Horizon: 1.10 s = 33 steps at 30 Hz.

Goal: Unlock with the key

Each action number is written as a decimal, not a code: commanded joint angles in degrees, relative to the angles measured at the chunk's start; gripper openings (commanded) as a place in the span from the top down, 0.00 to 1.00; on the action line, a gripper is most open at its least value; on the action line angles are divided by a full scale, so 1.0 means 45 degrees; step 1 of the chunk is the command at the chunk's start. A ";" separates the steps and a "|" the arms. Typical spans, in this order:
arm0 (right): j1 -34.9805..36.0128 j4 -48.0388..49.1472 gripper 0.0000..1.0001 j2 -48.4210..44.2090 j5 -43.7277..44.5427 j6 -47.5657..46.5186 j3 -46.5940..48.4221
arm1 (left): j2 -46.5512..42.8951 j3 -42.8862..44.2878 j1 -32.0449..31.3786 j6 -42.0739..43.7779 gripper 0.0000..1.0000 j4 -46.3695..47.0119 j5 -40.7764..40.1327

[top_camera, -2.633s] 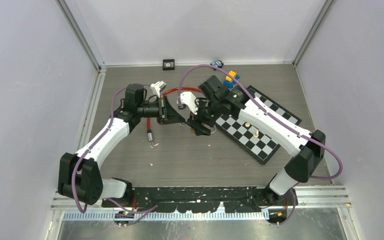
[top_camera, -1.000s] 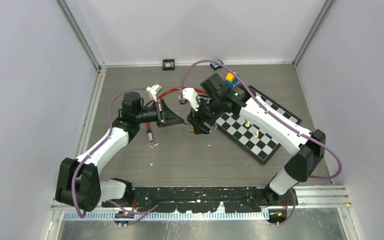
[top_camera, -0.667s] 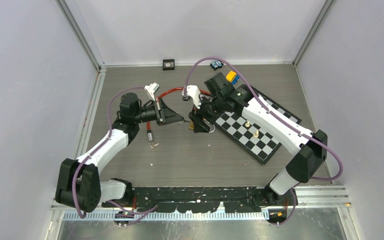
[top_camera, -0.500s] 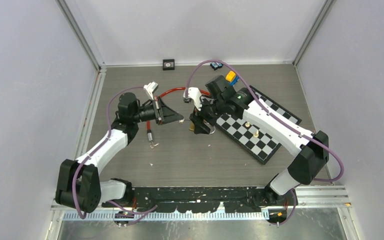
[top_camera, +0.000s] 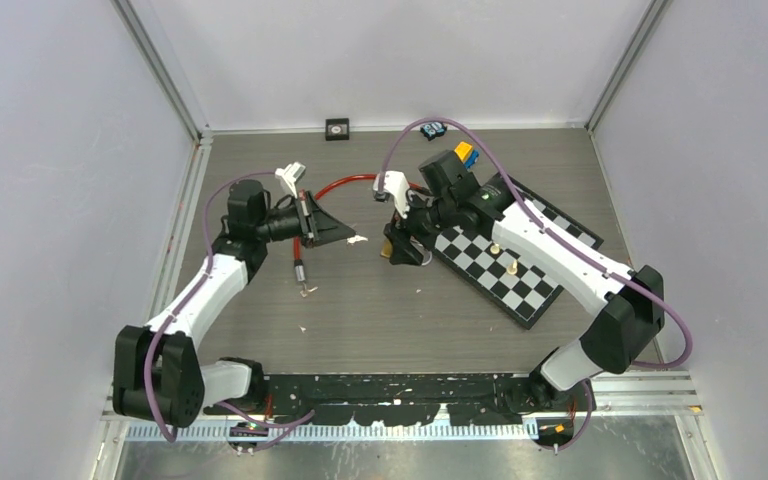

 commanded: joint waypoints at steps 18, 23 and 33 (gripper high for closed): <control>0.0567 0.4805 0.99 0.0424 0.2317 -0.0169 -0.3408 | -0.0285 0.3386 0.0163 1.0358 1.00 -0.9888 -0.2003; 0.0720 0.4992 0.99 0.1191 0.2519 -0.0352 -0.3653 | 0.0079 0.3264 0.0163 1.0669 1.00 -0.9649 -0.2120; 0.1234 0.5132 0.99 0.2741 0.2974 -0.1363 -0.3985 | 0.0458 0.3282 0.0538 1.1759 1.00 -1.0214 -0.2750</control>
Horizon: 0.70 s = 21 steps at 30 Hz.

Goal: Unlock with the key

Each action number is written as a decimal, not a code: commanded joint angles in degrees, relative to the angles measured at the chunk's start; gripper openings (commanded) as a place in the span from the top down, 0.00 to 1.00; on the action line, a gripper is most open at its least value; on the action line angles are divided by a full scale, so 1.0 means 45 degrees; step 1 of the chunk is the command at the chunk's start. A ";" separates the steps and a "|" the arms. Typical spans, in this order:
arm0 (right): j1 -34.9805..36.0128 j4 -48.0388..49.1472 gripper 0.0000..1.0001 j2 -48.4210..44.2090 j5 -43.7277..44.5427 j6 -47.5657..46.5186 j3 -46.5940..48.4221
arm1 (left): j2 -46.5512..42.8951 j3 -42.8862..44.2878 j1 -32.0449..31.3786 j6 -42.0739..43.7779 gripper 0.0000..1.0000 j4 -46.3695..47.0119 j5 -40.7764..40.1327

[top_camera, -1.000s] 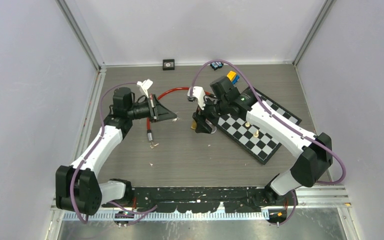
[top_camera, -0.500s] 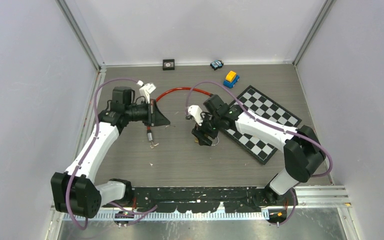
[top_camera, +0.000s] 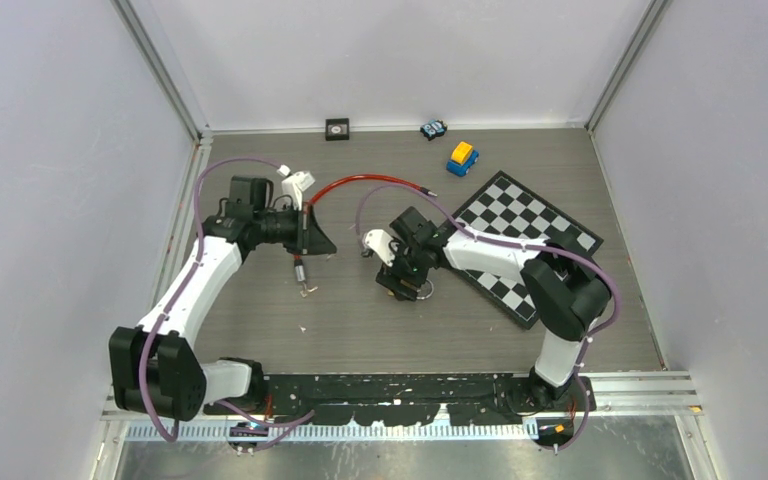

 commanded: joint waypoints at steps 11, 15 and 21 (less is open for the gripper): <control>0.0756 0.0412 0.90 0.0479 -0.0369 -0.1715 0.0009 | 0.0616 0.0240 0.1060 0.0989 1.00 -0.0756 -0.0020; 0.0751 -0.0402 0.78 0.0796 -0.0761 -0.1789 0.0419 | 0.0438 0.0199 0.1145 0.1008 1.00 -0.0680 0.0026; 0.0694 -0.0847 0.60 0.1138 -0.1118 -0.1517 0.0639 | 0.0135 0.0153 0.1168 0.1081 1.00 -0.0623 0.0197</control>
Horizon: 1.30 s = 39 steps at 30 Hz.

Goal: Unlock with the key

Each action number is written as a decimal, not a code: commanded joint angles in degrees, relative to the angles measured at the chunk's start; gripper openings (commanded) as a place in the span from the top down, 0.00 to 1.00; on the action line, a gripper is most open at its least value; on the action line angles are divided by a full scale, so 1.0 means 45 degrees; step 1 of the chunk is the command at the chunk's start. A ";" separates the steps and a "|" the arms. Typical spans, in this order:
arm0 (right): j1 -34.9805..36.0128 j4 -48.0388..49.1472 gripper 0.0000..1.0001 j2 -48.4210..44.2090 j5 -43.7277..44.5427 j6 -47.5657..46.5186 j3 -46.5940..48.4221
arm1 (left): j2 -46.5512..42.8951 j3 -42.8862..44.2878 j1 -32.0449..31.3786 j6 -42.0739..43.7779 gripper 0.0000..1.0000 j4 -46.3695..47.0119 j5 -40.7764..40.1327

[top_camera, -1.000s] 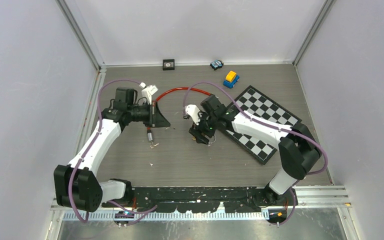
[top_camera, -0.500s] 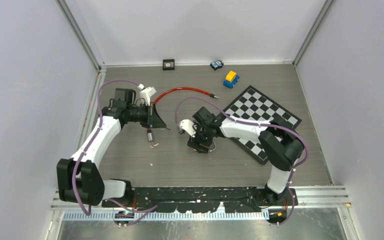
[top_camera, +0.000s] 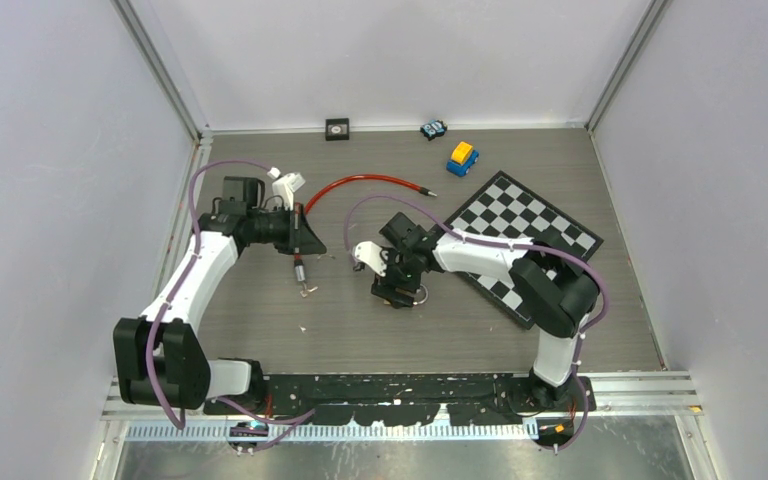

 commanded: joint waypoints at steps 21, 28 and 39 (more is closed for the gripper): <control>-0.0166 -0.0556 0.22 0.1142 -0.0074 0.1091 0.0494 | -0.1290 -0.0049 0.0132 0.0691 1.00 0.0122 0.0477; -0.0054 -0.0391 0.15 0.1215 0.0647 0.1658 0.0365 | -0.1294 -0.0029 0.0167 0.0797 1.00 0.0081 0.0460; 0.0146 -0.0693 0.15 0.1218 0.1486 0.2452 0.0317 | -0.1326 0.0026 0.0254 0.0946 1.00 -0.0058 0.0515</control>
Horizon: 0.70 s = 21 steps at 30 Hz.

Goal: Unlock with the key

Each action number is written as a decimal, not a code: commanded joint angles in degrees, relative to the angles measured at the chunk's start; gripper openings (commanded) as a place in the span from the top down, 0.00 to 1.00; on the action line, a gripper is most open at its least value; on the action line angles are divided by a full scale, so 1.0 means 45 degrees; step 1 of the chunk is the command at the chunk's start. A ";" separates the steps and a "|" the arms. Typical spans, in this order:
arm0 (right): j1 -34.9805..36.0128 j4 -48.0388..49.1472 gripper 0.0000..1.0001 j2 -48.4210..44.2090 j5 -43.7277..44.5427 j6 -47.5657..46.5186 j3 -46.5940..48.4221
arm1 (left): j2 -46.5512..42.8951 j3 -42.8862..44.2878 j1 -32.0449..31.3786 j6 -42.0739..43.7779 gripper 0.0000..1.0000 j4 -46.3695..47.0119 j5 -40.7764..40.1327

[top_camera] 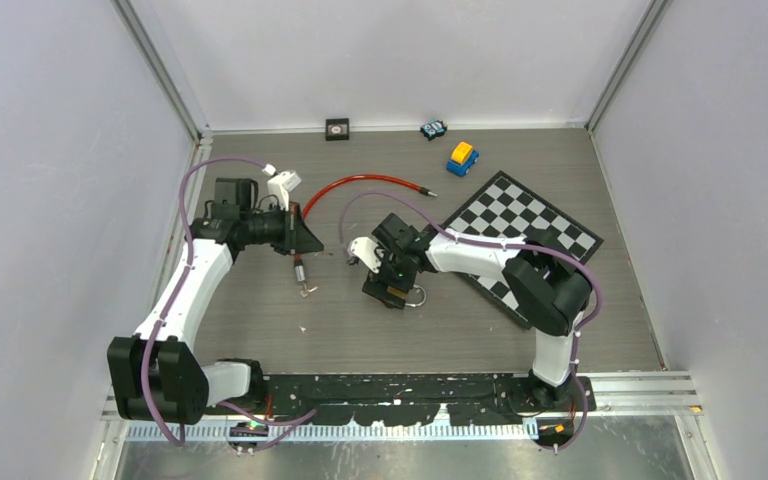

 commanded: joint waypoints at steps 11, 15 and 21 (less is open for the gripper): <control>0.0087 -0.1418 0.17 0.0723 0.0662 0.1256 -0.0147 | -0.0400 0.0102 0.0157 0.0307 1.00 -0.0098 0.0342; 0.0325 -0.1407 0.17 0.0612 0.1112 0.1209 -0.0306 | -0.0392 0.0088 0.0144 0.0307 1.00 -0.0082 0.0372; 0.0436 -0.1364 0.19 0.0426 0.1511 0.0853 -0.0452 | -0.0392 0.0069 0.0183 0.0307 1.00 -0.0118 0.0405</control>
